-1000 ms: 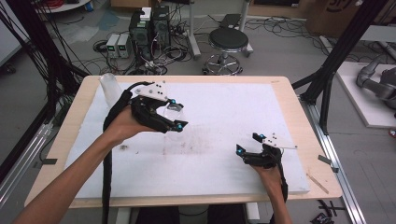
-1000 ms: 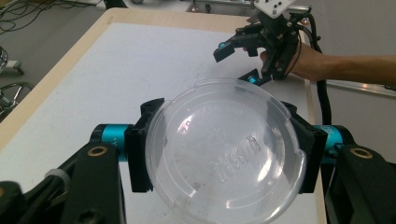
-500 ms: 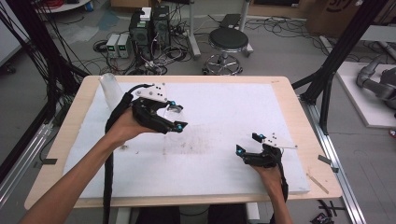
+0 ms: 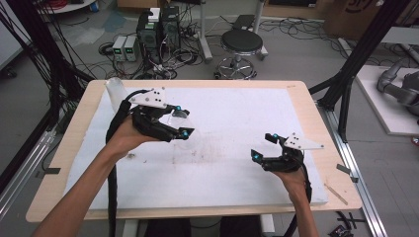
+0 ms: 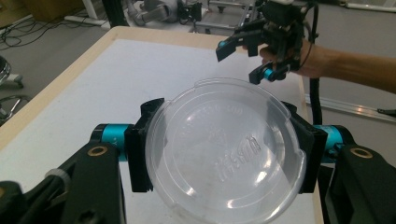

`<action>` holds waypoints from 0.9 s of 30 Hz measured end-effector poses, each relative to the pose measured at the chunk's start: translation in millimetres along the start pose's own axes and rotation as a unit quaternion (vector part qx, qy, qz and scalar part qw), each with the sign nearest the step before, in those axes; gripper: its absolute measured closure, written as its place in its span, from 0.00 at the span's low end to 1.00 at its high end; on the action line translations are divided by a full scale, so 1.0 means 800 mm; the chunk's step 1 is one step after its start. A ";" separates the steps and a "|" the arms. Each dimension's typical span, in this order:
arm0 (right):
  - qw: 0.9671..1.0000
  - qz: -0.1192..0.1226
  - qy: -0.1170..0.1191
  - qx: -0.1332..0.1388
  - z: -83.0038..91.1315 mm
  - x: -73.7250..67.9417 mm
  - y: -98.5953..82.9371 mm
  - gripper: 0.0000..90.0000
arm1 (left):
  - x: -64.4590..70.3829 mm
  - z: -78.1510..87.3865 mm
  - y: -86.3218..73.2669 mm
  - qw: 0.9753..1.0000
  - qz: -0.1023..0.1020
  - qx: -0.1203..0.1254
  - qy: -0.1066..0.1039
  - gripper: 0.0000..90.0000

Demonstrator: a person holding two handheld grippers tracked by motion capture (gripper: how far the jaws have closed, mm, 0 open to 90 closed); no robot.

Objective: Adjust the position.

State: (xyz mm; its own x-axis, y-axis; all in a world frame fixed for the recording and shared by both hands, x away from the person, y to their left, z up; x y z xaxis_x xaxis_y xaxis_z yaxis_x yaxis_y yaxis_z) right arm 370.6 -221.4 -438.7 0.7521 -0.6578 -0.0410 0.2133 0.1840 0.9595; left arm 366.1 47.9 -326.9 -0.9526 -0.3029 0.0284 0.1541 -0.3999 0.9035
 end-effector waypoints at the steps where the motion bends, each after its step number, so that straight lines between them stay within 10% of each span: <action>1: 1.000 0.001 0.009 0.001 0.000 -0.003 0.006 0.14 | -0.001 0.001 -0.001 1.000 0.000 -0.001 0.001 0.43; 6: 0.996 0.021 0.088 -0.008 -0.005 -0.032 0.038 0.14 | -0.002 0.000 -0.005 1.000 0.006 0.002 -0.001 0.43; 12: 0.982 0.043 0.182 -0.012 -0.018 -0.068 0.071 0.14 | -0.002 -0.004 -0.005 1.000 0.011 0.014 -0.009 0.43; 27: 0.964 0.062 0.259 0.009 -0.046 -0.107 0.110 0.14 | 0.012 -0.014 -0.003 0.997 0.020 0.058 -0.035 0.44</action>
State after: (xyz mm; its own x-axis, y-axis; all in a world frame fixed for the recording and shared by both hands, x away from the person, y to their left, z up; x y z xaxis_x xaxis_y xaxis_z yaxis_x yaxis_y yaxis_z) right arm 347.9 -121.7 -360.9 0.9825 -0.1783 -0.0539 0.0935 0.2215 0.9707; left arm 359.2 36.2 -333.6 -0.9626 -0.2547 0.0922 0.1657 -0.2844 0.9443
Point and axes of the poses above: each handheld gripper's, and its own axes: z roughly backward along the jaws, y roughly out of its top, x roughly to its right, the point moved 9 cm from there along -z, roughly forward along the jaws, and after that the axes turned 2 degrees about z, right-handed, at the moved point
